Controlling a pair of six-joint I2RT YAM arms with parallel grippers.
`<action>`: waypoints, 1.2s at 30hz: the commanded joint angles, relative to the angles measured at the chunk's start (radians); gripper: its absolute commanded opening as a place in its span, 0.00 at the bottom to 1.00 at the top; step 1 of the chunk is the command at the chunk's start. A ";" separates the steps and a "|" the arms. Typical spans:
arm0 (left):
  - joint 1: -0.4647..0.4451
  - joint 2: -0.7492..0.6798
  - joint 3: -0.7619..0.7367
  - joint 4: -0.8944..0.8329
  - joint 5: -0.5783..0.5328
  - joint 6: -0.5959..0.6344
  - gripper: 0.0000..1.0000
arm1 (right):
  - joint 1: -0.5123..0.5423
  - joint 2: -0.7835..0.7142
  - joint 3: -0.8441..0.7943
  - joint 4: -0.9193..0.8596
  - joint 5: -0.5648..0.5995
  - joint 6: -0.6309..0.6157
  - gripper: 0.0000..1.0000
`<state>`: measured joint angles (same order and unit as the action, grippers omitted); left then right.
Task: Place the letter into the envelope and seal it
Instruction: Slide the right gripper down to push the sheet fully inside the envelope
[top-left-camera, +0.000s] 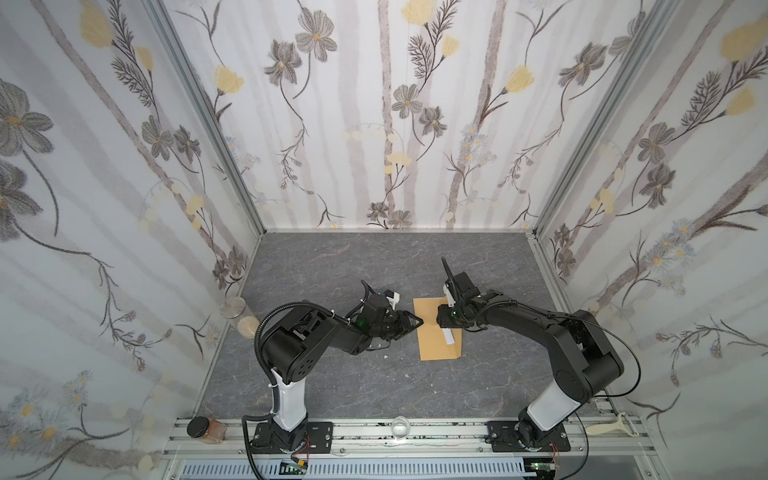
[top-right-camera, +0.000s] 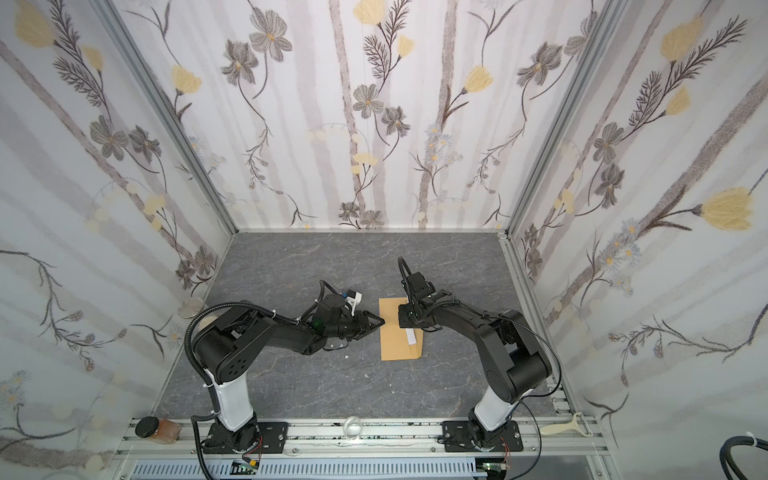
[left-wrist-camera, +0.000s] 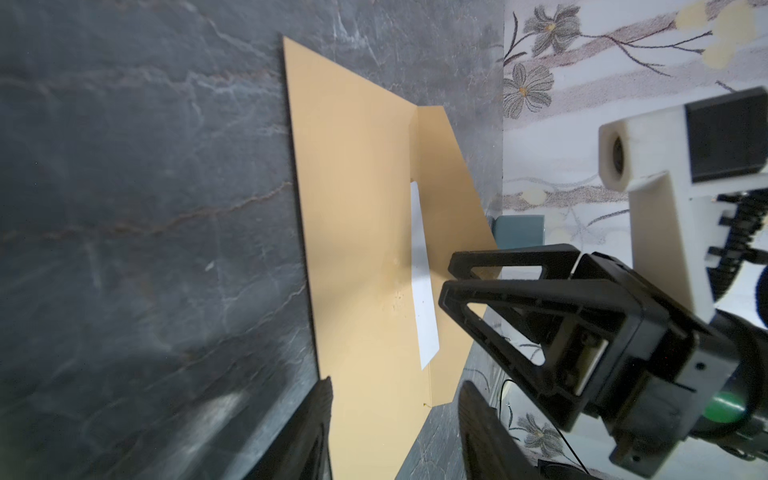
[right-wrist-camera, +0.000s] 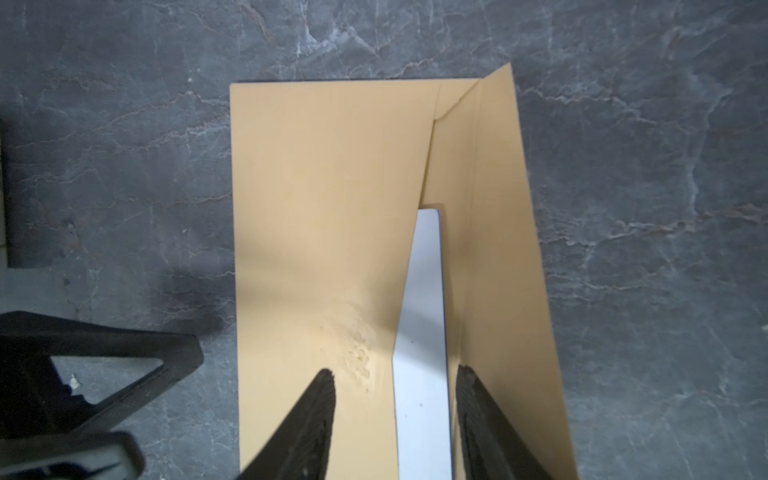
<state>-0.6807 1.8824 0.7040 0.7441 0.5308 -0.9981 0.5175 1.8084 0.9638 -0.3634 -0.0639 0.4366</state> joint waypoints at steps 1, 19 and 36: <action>-0.001 -0.011 -0.018 0.023 0.017 -0.014 0.51 | 0.002 -0.023 -0.013 0.012 0.017 0.016 0.50; -0.043 0.007 -0.026 0.023 0.012 -0.033 0.51 | 0.011 -0.017 -0.102 0.106 -0.051 0.066 0.51; -0.056 0.031 0.004 0.023 0.021 -0.045 0.51 | 0.021 0.002 -0.116 0.198 -0.169 0.122 0.51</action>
<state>-0.7341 1.9064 0.7010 0.7444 0.5468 -1.0328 0.5369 1.8027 0.8471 -0.2134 -0.2035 0.5419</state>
